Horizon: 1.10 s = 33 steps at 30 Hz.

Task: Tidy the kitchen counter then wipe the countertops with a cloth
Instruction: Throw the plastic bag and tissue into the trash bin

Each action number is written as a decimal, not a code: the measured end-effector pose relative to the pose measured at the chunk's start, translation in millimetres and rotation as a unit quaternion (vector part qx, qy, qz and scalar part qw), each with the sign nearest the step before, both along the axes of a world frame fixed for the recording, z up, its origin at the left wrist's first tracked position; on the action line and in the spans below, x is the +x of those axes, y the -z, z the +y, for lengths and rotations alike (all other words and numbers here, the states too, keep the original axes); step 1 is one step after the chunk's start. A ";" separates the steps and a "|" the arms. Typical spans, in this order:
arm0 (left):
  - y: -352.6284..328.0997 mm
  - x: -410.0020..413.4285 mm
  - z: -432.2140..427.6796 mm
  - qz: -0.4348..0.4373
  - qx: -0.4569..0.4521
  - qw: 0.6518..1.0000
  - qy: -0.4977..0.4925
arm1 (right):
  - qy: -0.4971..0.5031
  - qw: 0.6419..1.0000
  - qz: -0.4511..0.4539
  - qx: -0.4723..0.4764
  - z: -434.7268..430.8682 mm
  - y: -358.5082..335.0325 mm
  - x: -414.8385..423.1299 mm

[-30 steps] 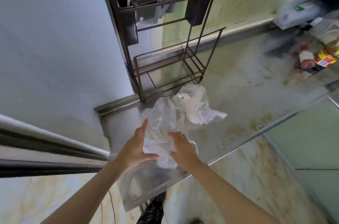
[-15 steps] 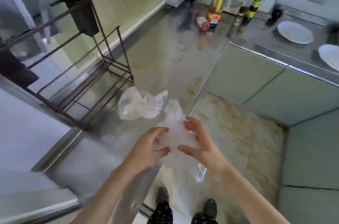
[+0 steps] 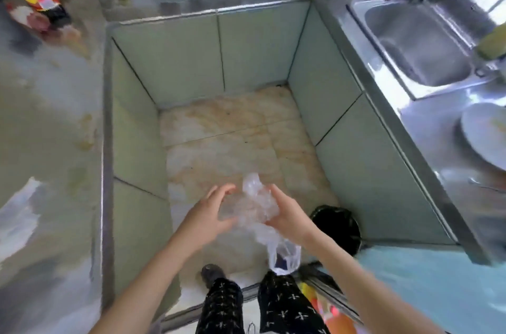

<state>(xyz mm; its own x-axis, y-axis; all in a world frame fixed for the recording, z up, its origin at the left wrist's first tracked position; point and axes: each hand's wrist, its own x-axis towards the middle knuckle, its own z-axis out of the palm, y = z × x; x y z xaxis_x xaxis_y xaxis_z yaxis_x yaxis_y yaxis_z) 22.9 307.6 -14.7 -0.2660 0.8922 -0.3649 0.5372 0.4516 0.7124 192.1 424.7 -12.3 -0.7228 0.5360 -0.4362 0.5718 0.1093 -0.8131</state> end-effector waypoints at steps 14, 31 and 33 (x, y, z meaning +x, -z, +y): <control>284.4 146.0 192.7 0.110 -0.119 0.934 0.317 | 0.476 0.829 -0.281 -0.087 99.8 360.4 231.4; 527.9 181.7 222.9 0.107 -0.176 0.905 0.373 | 0.355 0.851 -0.293 -0.251 133.1 655.1 286.6; 489.2 173.5 220.3 0.107 -0.185 0.906 0.366 | 0.330 0.874 -0.291 -0.206 138.8 589.1 277.2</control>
